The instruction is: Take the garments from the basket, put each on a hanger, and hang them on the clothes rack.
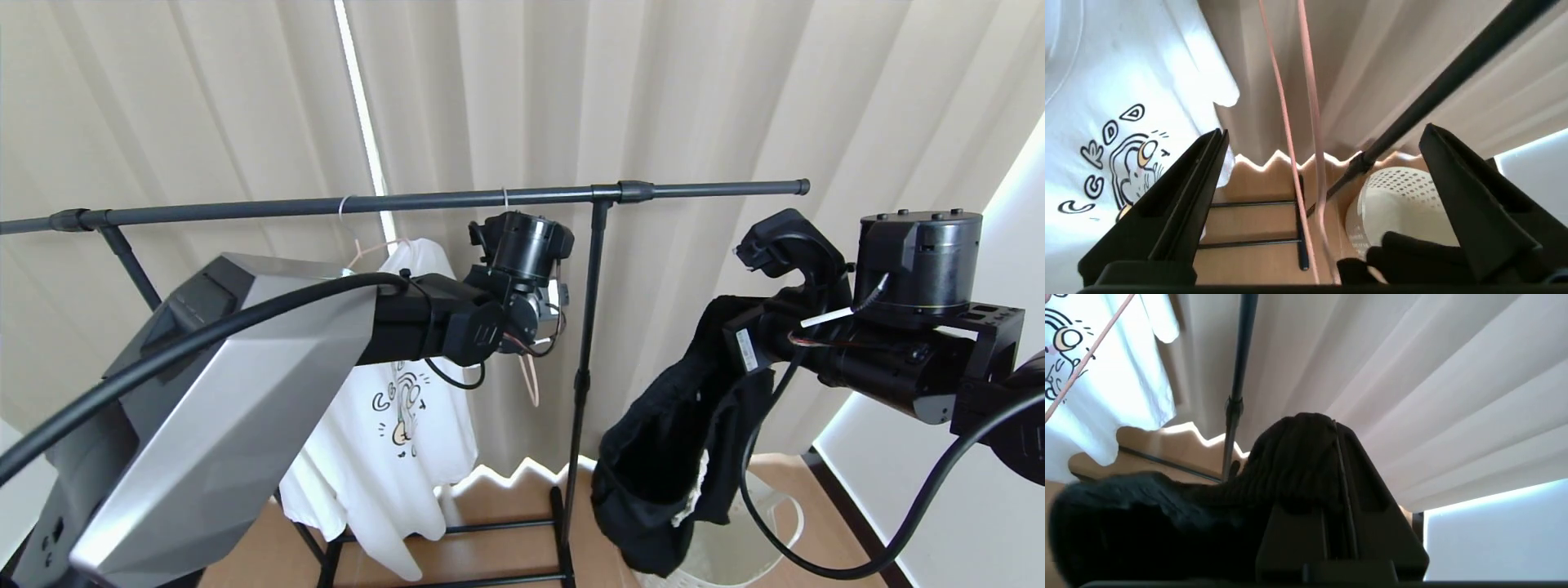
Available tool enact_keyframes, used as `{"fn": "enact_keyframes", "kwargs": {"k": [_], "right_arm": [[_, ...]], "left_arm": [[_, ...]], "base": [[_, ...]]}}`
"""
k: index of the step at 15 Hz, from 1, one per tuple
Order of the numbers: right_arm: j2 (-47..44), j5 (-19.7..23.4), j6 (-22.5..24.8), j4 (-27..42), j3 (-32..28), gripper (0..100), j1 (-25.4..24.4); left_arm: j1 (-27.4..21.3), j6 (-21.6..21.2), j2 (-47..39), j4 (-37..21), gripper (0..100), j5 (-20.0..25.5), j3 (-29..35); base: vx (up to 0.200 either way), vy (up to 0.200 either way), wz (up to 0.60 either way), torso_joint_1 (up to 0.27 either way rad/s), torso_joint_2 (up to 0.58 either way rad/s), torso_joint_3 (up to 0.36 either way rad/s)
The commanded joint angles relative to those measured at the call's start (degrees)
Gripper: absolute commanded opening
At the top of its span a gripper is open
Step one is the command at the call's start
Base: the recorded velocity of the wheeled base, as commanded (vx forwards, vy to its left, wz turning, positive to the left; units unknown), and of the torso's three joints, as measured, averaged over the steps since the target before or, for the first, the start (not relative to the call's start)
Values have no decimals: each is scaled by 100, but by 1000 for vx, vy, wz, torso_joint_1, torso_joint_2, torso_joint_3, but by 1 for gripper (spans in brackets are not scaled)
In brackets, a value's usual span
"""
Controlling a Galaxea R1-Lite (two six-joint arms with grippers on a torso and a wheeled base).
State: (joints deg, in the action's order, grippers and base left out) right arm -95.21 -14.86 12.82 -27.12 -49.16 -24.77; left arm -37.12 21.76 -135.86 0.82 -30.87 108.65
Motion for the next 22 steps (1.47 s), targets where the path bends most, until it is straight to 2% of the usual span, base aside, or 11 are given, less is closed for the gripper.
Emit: {"fn": "enact_keyframes", "kwargs": {"k": [1,15,16,22], "right_arm": [[-33,1,1,-3,12,0,-1],[-59,1,1,-3,21,0,-19],[-59,1,1,-3,21,0,-10],[-59,1,1,-12,30,0,-10]], "left_arm": [[91,4,-274,-3,100,-7,174],[152,-58,-467,-161,100,-7,314],[152,-58,-467,-161,0,-7,323],[144,-49,-441,-161,0,-7,314]], "base": [[0,0,0,0,0,0],[0,0,0,0,0,0],[0,0,0,0,0,0],[0,0,0,0,0,0]]}}
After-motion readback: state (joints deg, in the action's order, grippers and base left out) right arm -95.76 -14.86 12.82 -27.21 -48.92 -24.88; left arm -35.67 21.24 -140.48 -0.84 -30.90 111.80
